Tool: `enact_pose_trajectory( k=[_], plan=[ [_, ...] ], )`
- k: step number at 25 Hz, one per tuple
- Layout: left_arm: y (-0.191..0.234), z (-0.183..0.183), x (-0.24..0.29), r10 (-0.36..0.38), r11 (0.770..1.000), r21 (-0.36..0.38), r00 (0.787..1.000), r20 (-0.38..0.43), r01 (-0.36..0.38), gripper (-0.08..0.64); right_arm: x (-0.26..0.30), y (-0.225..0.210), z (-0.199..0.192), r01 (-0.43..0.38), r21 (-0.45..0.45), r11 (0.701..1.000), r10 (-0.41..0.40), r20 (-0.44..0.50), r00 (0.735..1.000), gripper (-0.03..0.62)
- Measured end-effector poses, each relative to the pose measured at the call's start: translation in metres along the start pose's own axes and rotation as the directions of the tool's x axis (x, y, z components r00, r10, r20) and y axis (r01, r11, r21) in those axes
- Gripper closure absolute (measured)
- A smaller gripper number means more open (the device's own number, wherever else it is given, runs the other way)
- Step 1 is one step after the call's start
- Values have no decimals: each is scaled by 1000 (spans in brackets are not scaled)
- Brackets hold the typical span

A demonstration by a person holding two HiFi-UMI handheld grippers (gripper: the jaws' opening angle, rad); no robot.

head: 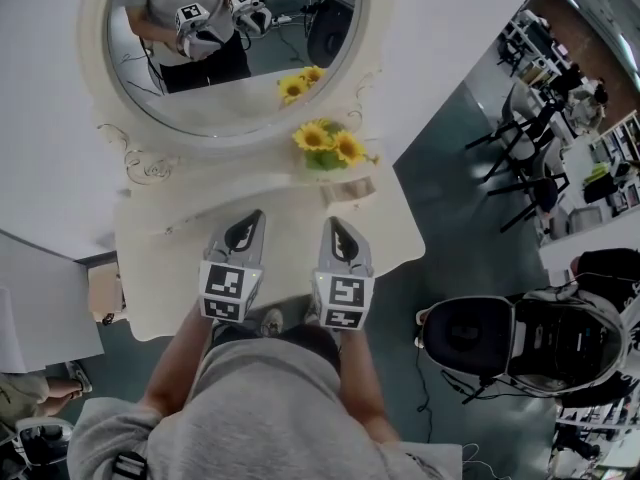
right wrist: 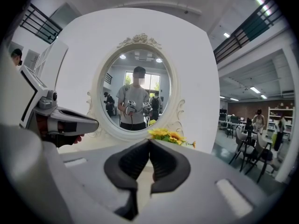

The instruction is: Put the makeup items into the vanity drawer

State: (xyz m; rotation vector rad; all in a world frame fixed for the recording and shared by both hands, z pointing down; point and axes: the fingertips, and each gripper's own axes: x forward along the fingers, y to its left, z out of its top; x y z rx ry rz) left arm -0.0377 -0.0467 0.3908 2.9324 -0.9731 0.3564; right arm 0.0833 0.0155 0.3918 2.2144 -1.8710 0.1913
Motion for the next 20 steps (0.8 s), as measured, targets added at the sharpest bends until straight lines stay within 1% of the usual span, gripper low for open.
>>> enact_pose_trajectory(
  k=[7, 20],
  plan=[
    [12, -4, -22, 4, 1000, 4, 1000, 4, -4, 549, -9, 22, 2, 1, 4, 1000, -1, 6, 1000, 586],
    [8, 2, -2, 6, 1000, -9, 1000, -10, -6, 549, 2, 4, 2, 5, 0, 1000, -5, -4, 1000, 586]
  ],
)
